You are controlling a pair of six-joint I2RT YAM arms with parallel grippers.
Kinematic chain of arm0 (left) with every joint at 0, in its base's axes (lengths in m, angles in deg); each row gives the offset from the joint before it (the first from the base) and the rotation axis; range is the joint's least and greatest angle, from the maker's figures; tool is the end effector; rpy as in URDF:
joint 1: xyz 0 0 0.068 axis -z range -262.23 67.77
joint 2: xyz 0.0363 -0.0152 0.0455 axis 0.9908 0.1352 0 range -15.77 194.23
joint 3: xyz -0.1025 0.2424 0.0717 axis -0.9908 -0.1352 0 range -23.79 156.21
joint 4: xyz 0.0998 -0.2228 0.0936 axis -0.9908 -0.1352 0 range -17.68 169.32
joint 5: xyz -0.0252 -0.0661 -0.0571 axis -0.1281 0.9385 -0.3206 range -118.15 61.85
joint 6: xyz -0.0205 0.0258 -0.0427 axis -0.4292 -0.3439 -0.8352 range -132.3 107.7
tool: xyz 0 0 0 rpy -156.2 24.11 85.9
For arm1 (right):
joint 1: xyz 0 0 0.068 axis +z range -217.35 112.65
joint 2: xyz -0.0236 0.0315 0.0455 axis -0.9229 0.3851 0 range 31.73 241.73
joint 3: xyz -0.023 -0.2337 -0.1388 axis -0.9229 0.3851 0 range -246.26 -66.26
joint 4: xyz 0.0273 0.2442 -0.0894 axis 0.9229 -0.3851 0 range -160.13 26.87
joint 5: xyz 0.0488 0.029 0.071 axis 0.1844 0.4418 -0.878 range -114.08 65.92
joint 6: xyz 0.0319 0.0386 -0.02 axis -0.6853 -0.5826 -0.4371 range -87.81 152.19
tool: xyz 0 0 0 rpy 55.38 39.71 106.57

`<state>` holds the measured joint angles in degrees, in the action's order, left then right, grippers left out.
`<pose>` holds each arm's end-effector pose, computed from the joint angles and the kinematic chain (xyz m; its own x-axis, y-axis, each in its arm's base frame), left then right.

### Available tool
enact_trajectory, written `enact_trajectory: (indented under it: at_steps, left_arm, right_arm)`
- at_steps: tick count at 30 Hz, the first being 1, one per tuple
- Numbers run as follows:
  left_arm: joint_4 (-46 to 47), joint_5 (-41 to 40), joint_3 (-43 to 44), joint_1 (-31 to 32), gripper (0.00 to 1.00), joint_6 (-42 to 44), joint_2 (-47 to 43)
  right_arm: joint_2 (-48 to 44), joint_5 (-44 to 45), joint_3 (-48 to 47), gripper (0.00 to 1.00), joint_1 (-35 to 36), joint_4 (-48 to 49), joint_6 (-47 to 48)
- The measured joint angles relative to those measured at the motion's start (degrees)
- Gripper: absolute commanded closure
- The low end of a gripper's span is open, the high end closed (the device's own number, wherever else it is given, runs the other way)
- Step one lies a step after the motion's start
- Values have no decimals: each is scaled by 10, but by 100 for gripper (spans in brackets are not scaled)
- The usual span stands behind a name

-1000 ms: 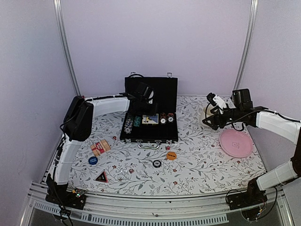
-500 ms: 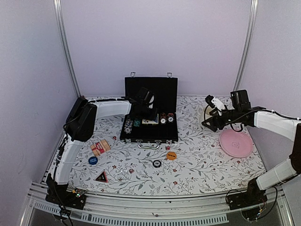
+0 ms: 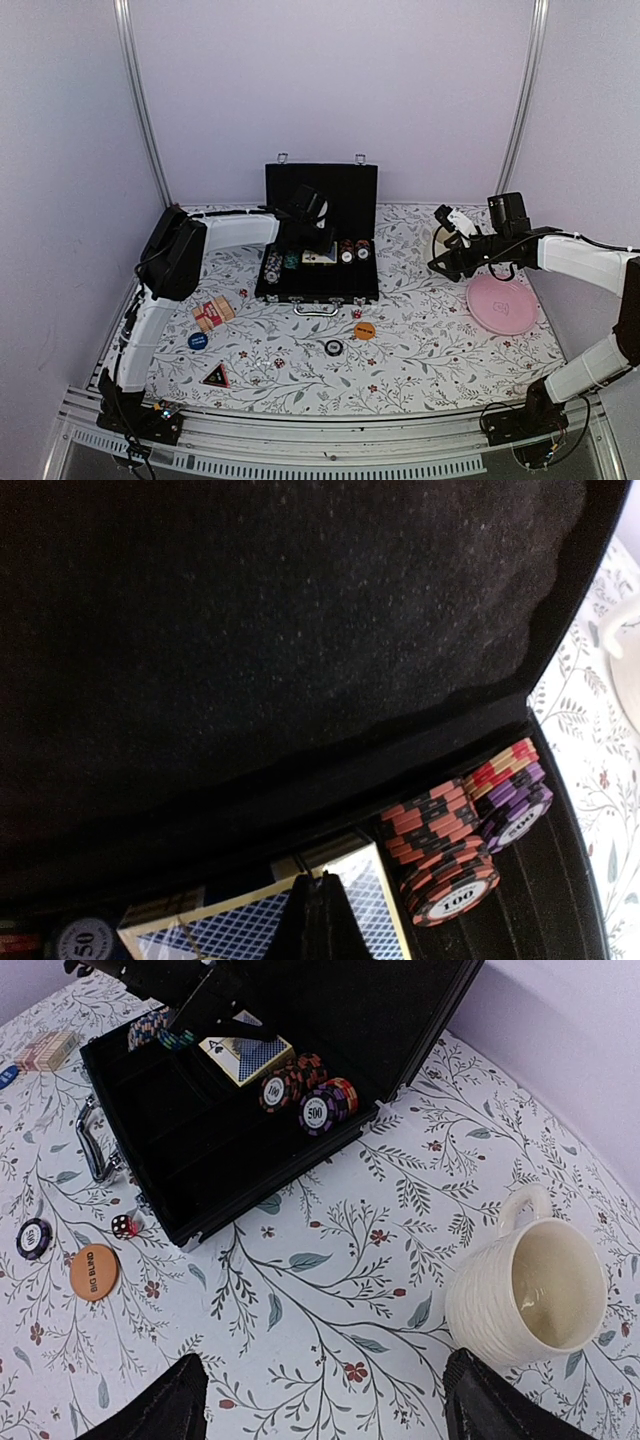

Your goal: Pack up texas hold em set

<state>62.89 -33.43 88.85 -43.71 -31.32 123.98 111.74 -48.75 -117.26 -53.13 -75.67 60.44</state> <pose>0.4293 -0.3376 0.1504 -0.6946 0.1381 -0.7060 0.3613 0.9156 -0.1764 0.2845 0.0875 0.2367 -0.3175 -0.5241 -0.7903 -0.7676 0.6313 -0.1103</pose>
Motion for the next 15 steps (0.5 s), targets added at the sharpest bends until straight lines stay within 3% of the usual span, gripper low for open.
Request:
enact_trajectory:
  at_steps: [15]
  left_arm:
    - [-9, -7, 36, 0, 100, 0, 22]
  right_arm:
    - [14, -10, 0, 20, 0, -5, 5]
